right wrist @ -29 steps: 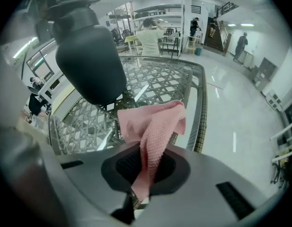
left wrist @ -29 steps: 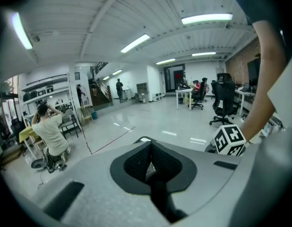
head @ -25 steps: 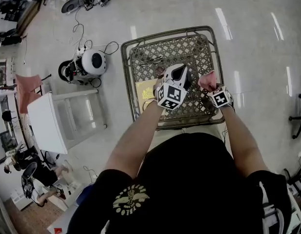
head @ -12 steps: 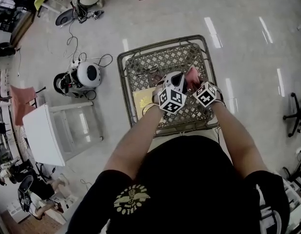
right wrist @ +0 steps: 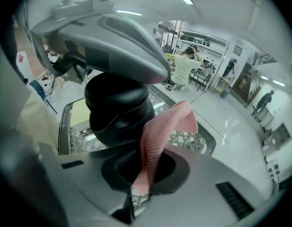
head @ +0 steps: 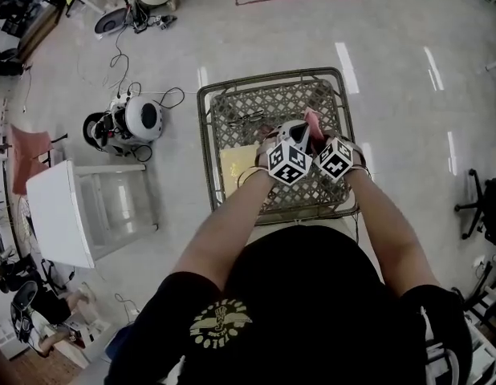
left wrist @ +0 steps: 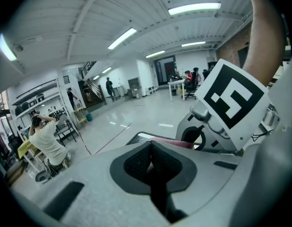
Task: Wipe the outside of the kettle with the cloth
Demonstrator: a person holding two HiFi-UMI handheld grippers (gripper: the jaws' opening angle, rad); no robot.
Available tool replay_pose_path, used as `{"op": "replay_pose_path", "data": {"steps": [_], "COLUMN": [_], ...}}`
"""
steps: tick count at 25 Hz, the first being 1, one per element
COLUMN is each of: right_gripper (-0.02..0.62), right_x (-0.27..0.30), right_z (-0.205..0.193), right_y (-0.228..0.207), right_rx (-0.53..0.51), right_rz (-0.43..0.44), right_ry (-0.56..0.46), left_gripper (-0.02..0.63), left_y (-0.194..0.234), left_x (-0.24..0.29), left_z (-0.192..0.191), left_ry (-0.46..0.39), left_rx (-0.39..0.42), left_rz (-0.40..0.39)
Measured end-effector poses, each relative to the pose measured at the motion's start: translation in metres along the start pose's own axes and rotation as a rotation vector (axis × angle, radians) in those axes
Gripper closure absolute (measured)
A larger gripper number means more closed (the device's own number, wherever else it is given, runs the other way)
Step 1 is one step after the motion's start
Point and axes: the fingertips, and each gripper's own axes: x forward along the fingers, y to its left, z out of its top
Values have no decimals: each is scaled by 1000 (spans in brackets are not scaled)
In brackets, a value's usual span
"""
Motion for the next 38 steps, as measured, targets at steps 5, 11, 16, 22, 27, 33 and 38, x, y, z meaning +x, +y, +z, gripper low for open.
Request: {"op": "replay_pose_path", "data": {"steps": [5, 11, 16, 22, 27, 33, 38], "right_gripper": [575, 575, 575, 575, 575, 575, 575], "right_x": [-10, -21, -21, -23, -17, -13, -12], "right_z": [-4, -6, 4, 34, 48, 26, 14], "right_y": [29, 63, 88, 115, 118, 108, 103], "right_rx": [-11, 0, 50, 44, 56, 107, 106], "right_rz": [27, 65, 94, 143, 141, 134, 141], "right_ry": [3, 14, 2, -65, -87, -77, -62], "left_gripper": [601, 601, 601, 601, 601, 601, 601], "left_y": [0, -2, -4, -5, -5, 0, 0], "left_x": [0, -1, -1, -2, -2, -2, -2], "left_z": [-3, 1, 1, 4, 2, 4, 2], "left_ry": [8, -1, -1, -10, -11, -23, -15], "left_rx": [8, 14, 21, 11, 4, -47, -55], "left_rz": [-3, -9, -12, -31, -49, -80, -82]}}
